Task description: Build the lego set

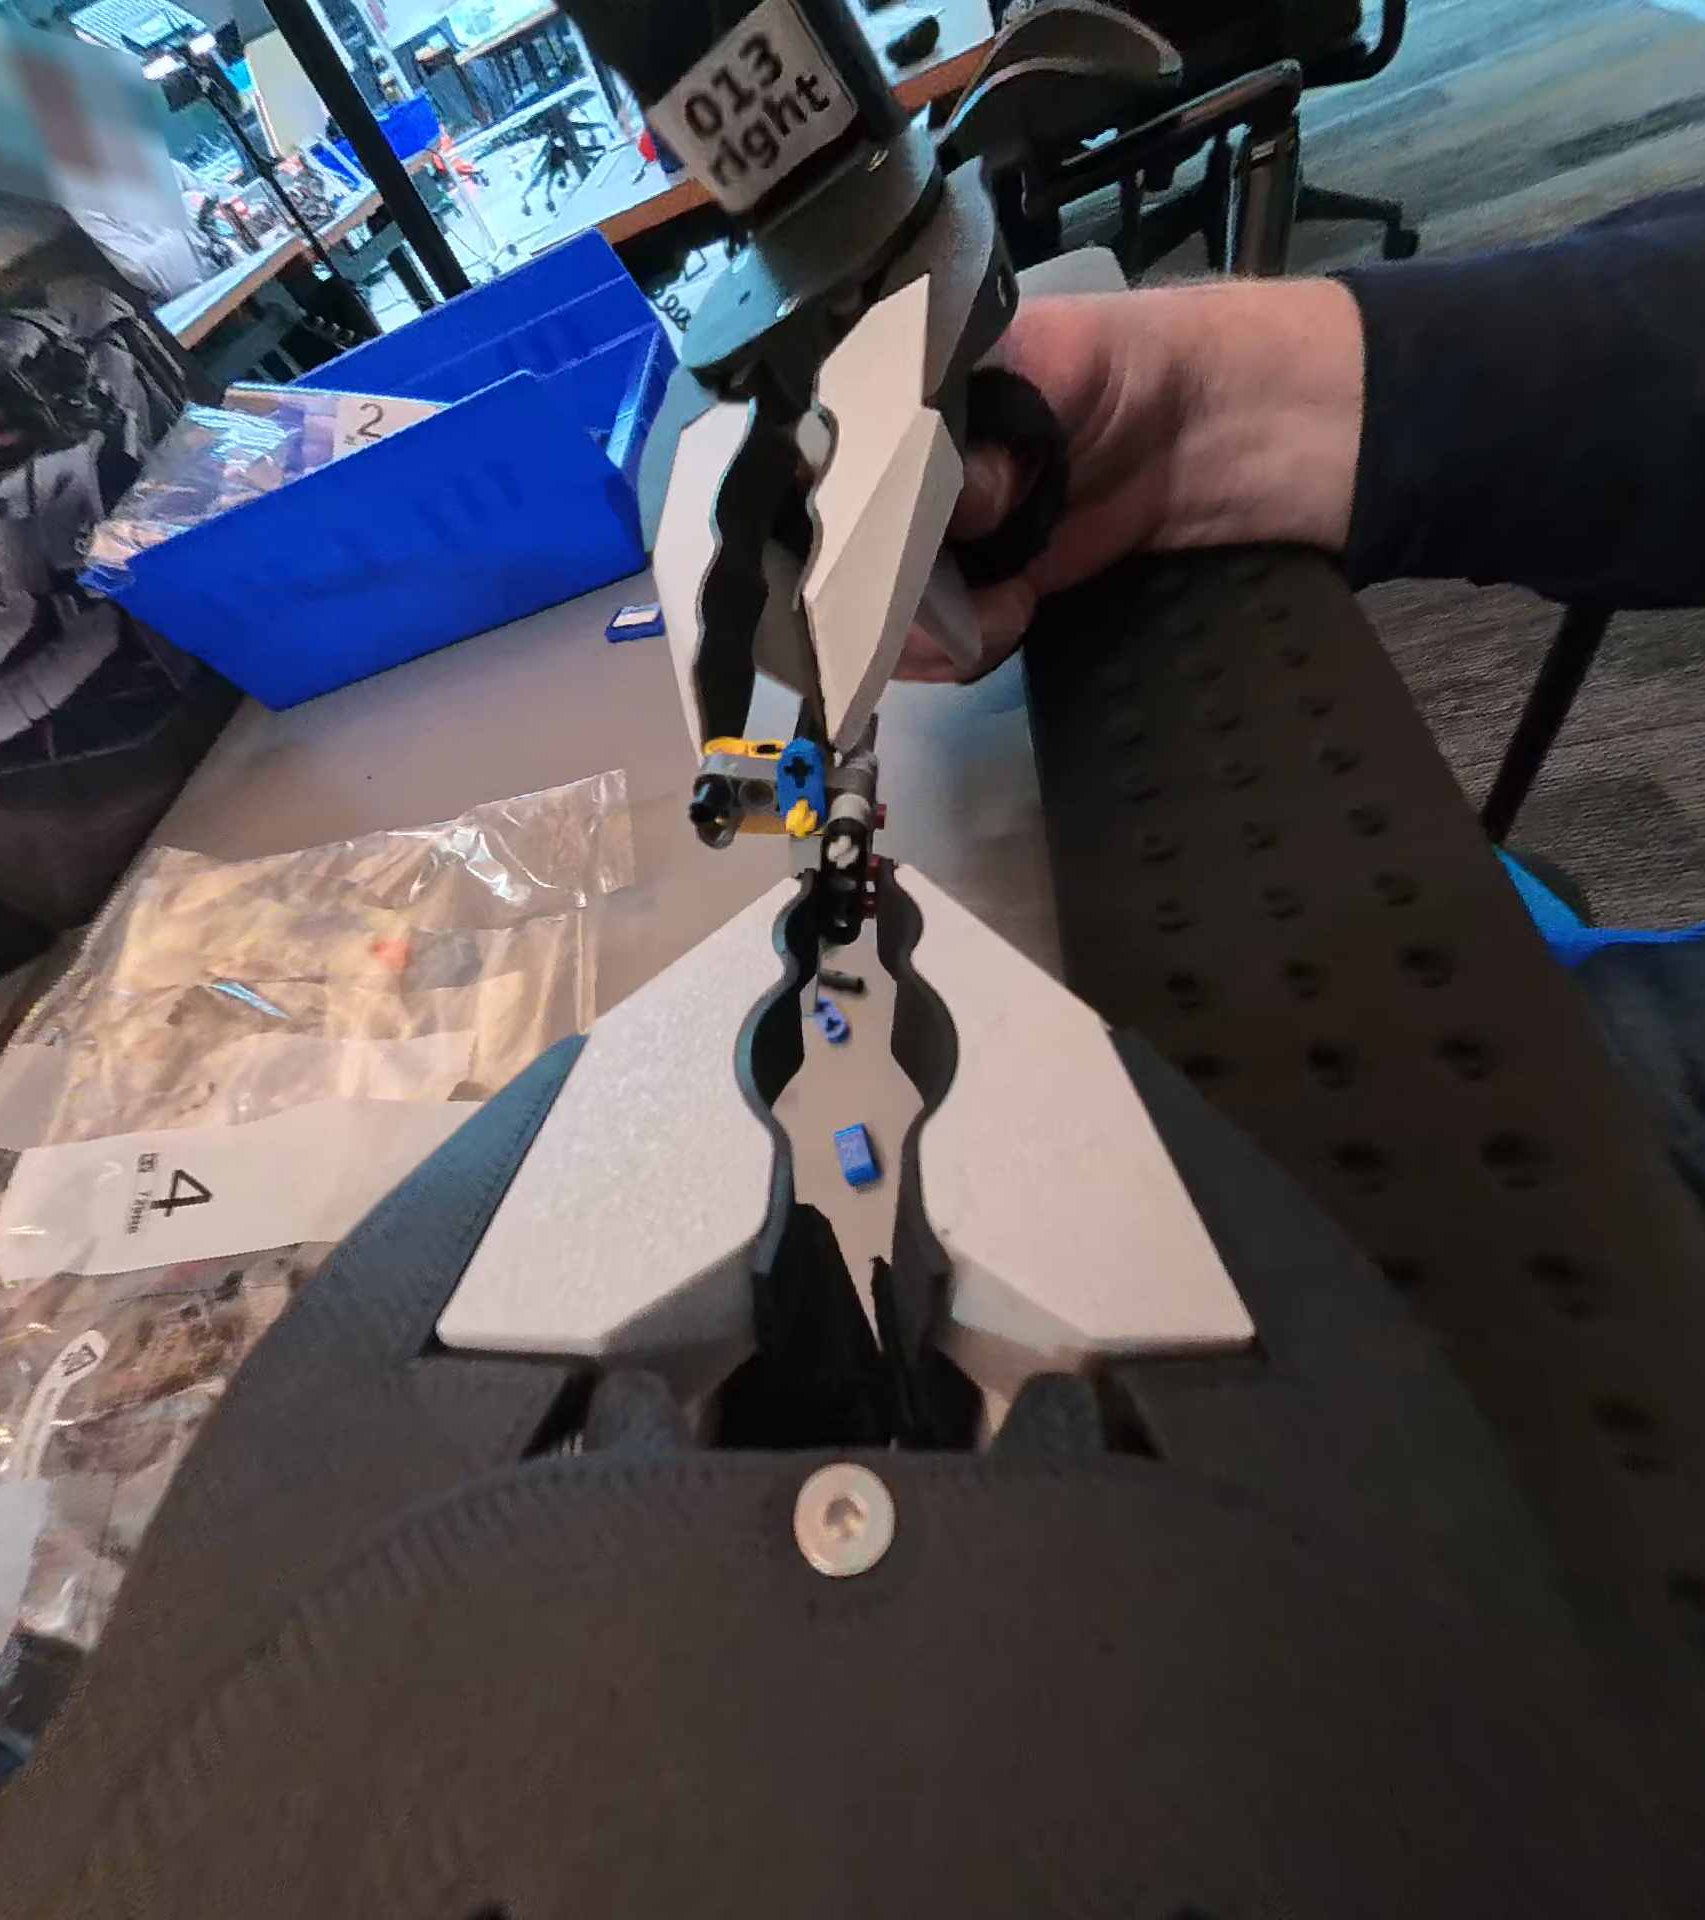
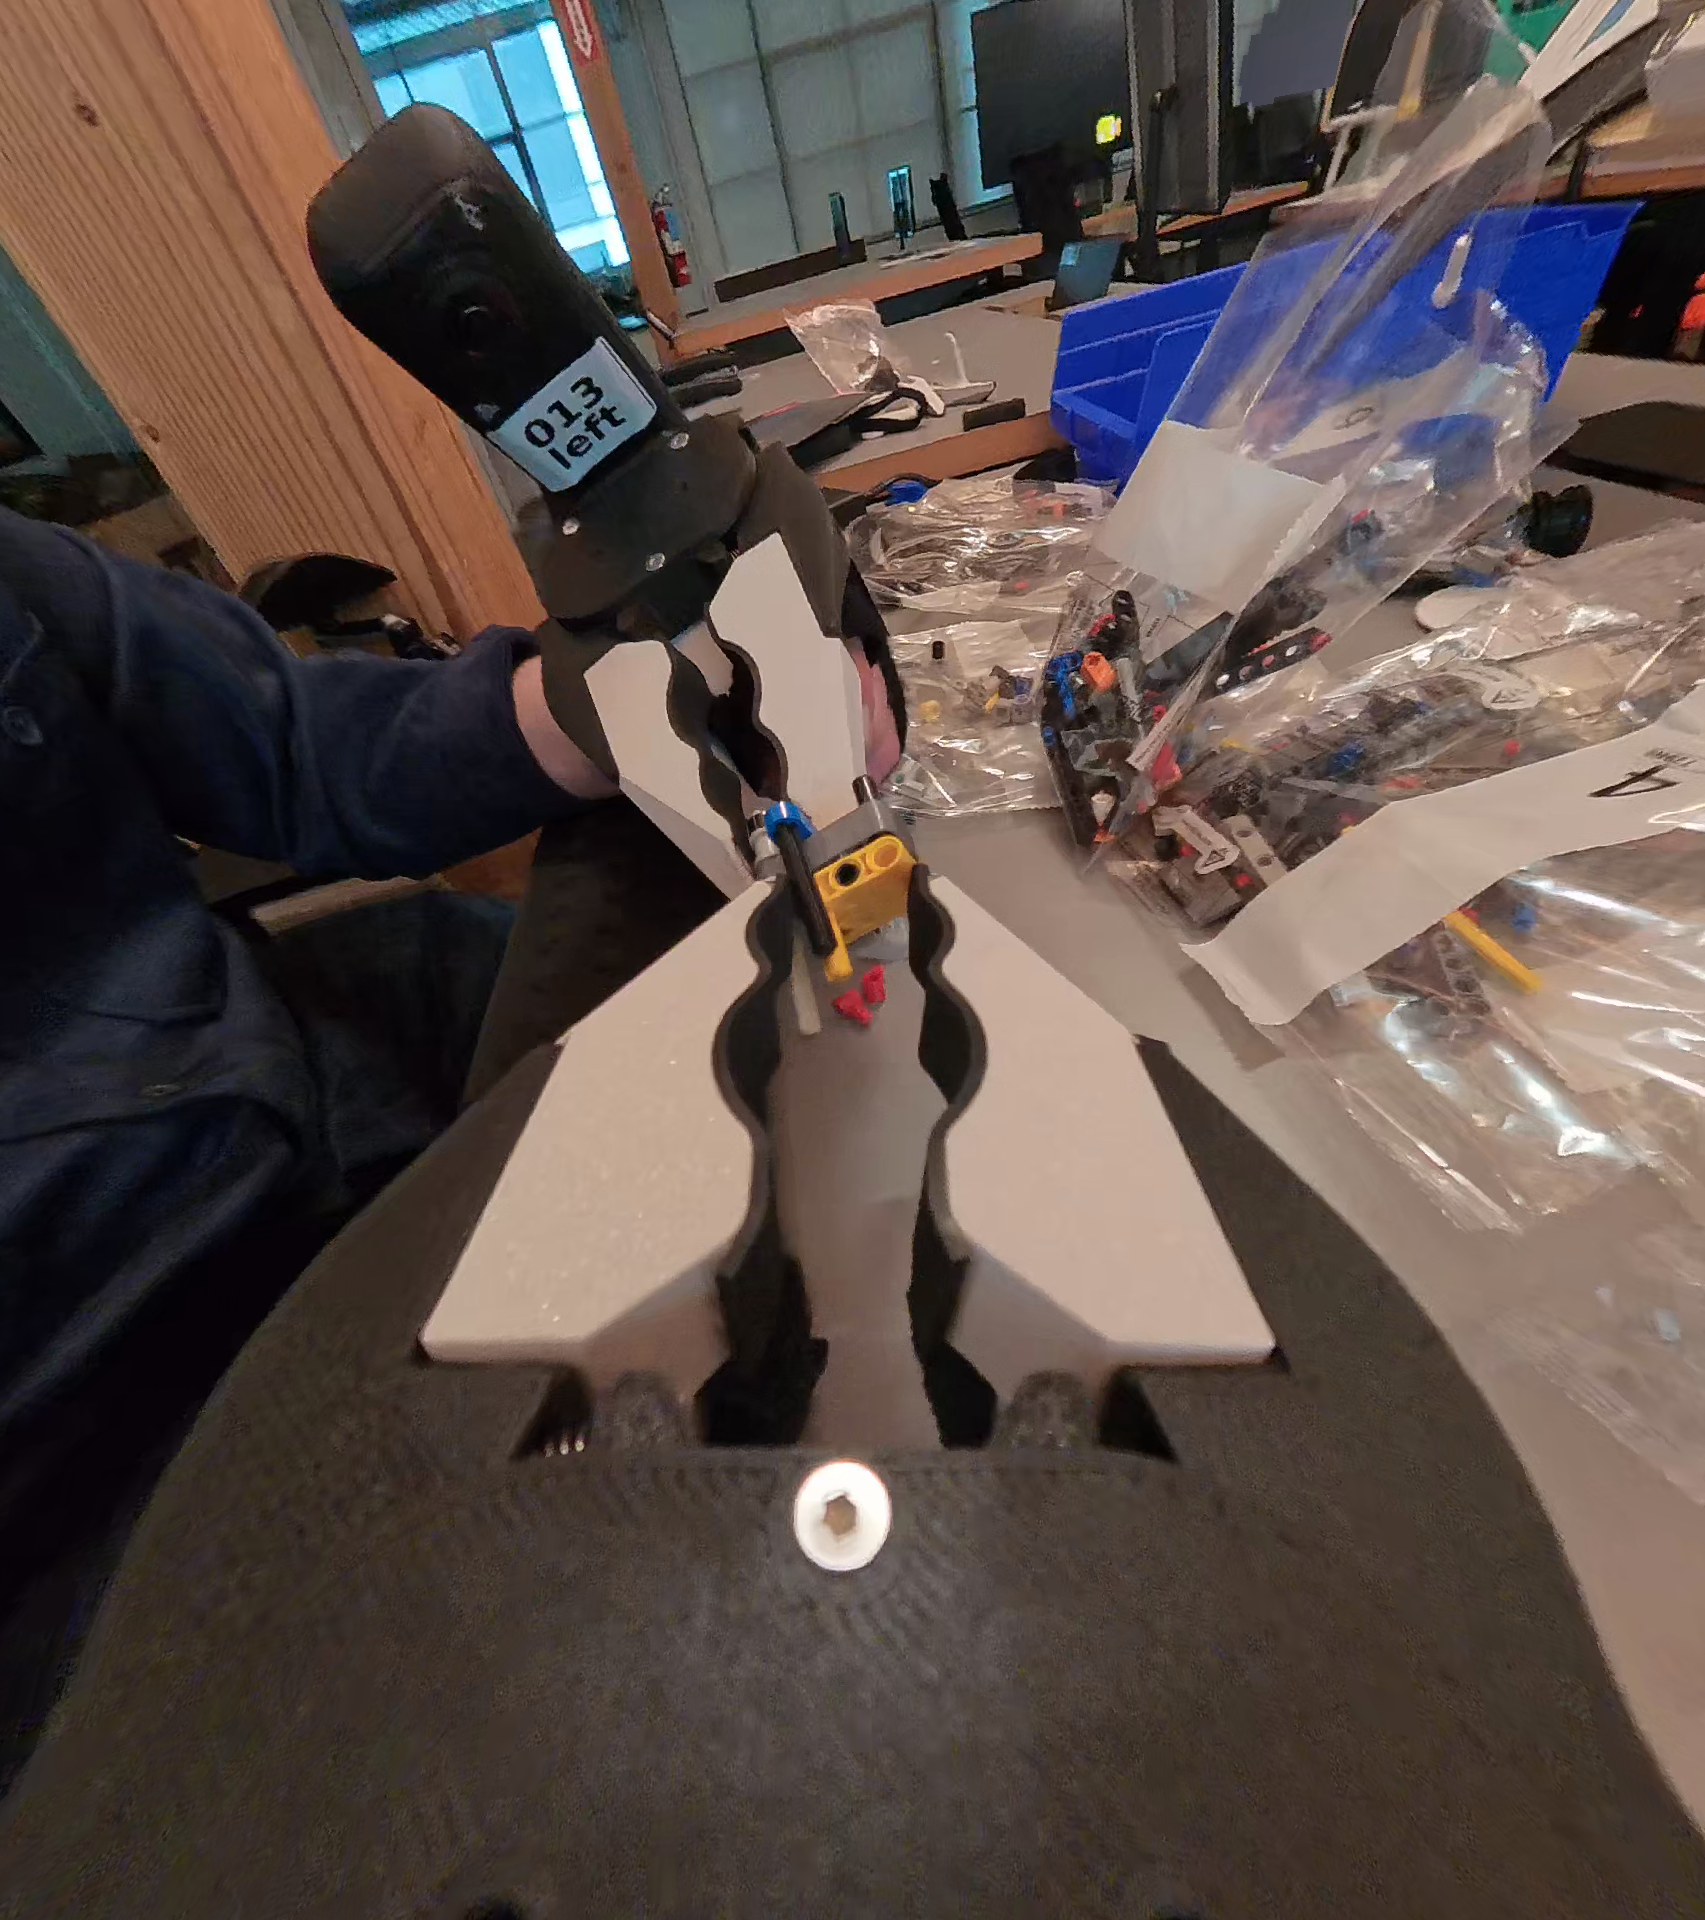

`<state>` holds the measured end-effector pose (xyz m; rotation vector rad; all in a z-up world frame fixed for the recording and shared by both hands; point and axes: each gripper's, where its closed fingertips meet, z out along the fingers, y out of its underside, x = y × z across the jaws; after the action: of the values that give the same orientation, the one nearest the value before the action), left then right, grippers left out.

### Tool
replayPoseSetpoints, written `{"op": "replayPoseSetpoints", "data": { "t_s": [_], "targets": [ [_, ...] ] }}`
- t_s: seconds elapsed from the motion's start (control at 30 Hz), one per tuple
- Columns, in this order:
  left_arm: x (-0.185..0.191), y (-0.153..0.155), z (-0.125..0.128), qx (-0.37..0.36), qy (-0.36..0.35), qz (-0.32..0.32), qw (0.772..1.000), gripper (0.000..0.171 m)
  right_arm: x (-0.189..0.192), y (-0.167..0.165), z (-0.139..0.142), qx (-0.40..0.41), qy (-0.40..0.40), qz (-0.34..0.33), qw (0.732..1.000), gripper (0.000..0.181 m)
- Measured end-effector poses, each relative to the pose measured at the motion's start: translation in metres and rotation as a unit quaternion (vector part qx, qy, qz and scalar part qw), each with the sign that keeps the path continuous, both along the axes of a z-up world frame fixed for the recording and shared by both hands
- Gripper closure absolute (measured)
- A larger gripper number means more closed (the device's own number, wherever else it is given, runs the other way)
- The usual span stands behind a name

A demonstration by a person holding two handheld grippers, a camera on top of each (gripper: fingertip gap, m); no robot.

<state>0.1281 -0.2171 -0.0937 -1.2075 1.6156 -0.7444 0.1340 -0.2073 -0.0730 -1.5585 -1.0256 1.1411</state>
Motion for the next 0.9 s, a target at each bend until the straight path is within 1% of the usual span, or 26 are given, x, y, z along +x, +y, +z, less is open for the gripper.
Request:
{"op": "replayPoseSetpoints", "data": {
  "t_s": [0.07, 0.1, 0.2, 0.4, 0.57, 0.77, 0.83, 0.87, 0.9],
  "targets": [
    [0.000, 0.001, -0.001, 0.010, 0.004, 0.005, 1.000, 0.162, 0.001, 0.000, 0.000, 0.041, -0.023, -0.018, 0.999, 0.164],
    [0.000, 0.003, -0.001, 0.012, 0.005, 0.010, 1.000, 0.162, 0.001, 0.000, -0.001, 0.048, -0.028, -0.019, 0.998, 0.174],
    [-0.002, 0.004, 0.004, 0.000, -0.008, 0.009, 1.000, 0.162, 0.002, -0.001, 0.002, 0.078, -0.037, -0.027, 0.996, 0.177],
    [-0.003, 0.004, 0.008, -0.017, -0.019, 0.008, 1.000, 0.162, 0.003, 0.001, 0.004, 0.074, -0.025, -0.030, 0.996, 0.177],
    [-0.003, 0.005, 0.005, -0.020, -0.011, 0.010, 1.000, 0.162, 0.003, 0.000, 0.001, 0.099, -0.048, -0.037, 0.993, 0.178],
    [-0.005, 0.007, 0.008, -0.042, -0.021, 0.014, 0.999, 0.161, 0.003, -0.001, 0.000, 0.119, -0.066, -0.044, 0.990, 0.179],
    [-0.006, 0.009, 0.011, -0.051, -0.028, 0.018, 0.998, 0.160, 0.004, -0.001, 0.000, 0.116, -0.066, -0.046, 0.990, 0.180],
    [-0.006, 0.011, 0.012, -0.048, -0.031, 0.020, 0.998, 0.157, 0.005, 0.000, 0.000, 0.115, -0.068, -0.048, 0.990, 0.180],
    [-0.006, 0.012, 0.014, -0.047, -0.037, 0.023, 0.998, 0.149, 0.006, 0.000, -0.001, 0.114, -0.068, -0.047, 0.990, 0.180]
  ]
}}
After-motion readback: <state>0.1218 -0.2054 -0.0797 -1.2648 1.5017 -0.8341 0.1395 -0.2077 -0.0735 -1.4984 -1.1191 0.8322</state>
